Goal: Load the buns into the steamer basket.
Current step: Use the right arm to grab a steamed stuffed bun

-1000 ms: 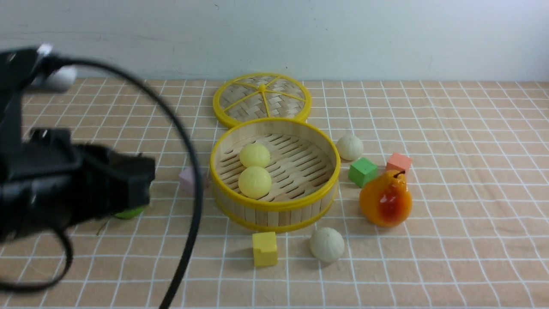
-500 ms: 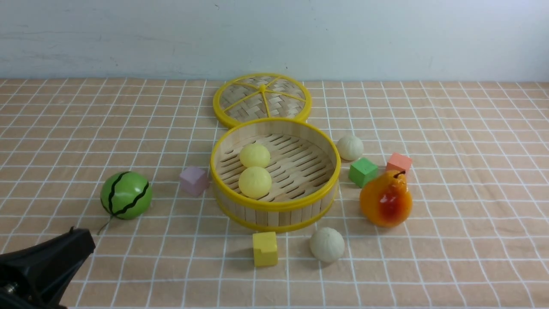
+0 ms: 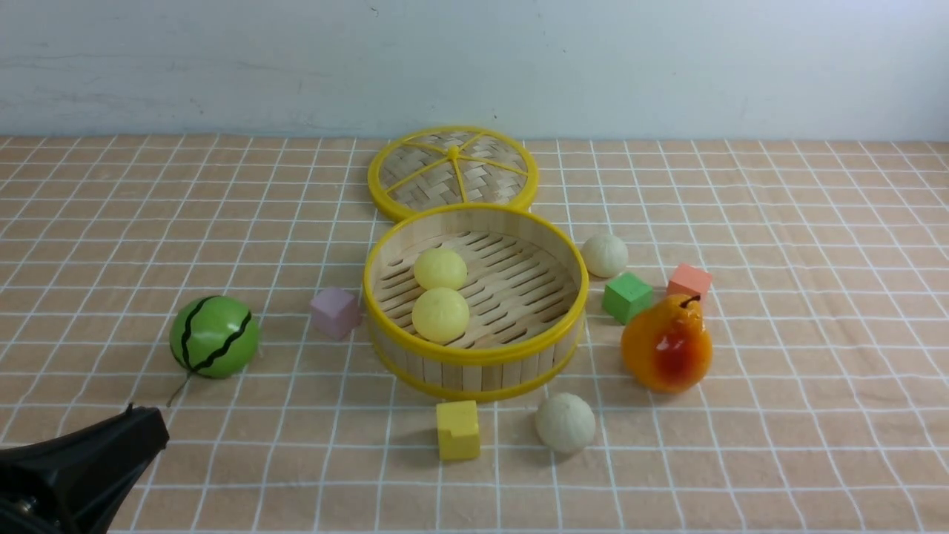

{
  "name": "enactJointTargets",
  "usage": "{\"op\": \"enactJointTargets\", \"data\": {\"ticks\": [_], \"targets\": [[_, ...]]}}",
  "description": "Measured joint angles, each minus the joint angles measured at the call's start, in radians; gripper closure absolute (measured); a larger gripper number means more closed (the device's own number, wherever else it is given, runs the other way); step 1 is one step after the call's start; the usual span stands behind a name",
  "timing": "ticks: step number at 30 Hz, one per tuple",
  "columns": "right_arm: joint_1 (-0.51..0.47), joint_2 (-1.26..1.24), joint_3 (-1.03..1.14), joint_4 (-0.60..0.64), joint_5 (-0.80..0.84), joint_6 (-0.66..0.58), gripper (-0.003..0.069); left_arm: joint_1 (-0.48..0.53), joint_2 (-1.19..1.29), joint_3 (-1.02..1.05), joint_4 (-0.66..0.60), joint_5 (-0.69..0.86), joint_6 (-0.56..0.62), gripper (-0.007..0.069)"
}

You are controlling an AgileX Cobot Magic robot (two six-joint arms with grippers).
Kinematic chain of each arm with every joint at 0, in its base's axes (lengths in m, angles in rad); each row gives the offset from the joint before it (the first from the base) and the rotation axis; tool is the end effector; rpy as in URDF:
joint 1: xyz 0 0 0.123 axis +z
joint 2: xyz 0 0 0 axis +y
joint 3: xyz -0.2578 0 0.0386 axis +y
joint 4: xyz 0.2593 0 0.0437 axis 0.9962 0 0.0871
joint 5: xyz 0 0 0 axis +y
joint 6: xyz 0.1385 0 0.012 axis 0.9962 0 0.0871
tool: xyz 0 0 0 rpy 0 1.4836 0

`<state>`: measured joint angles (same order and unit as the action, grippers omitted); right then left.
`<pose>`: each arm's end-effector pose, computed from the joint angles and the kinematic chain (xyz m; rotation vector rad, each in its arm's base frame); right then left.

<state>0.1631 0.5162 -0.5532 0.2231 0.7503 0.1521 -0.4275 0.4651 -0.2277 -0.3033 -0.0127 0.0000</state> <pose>0.1591 0.0474 0.2579 0.0826 2.2084 0.4349 0.1703 -0.0770 0.2354 0.1051 1.7354 -0.5378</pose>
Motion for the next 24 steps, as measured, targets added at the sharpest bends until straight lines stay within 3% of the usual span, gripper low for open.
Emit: {"op": "enactJointTargets", "data": {"ticks": [3, 8, 15, 18, 24], "targets": [[0.006, 0.273, -0.191, -0.008, 0.179, -0.107, 0.0659, 0.0, 0.0, 0.0, 0.0, 0.001, 0.0, 0.0638], [0.022, 0.571, -0.331, 0.007, 0.208, -0.184, 0.0659, 0.0, 0.0, 0.0, 0.0, 0.002, 0.0, 0.0638], [0.284, 0.944, -0.527, -0.026, 0.131, -0.22, 0.0651, 0.0, 0.0, 0.0, 0.0, 0.003, 0.0, 0.0638], [0.376, 1.088, -0.628, -0.1, 0.088, -0.171, 0.0615, 0.0, 0.0, 0.0, 0.0, 0.003, 0.0, 0.0638], [0.396, 1.249, -0.742, -0.147, 0.047, -0.105, 0.0481, 0.0, 0.0, 0.0, 0.0, 0.003, 0.0, 0.0638]]}}
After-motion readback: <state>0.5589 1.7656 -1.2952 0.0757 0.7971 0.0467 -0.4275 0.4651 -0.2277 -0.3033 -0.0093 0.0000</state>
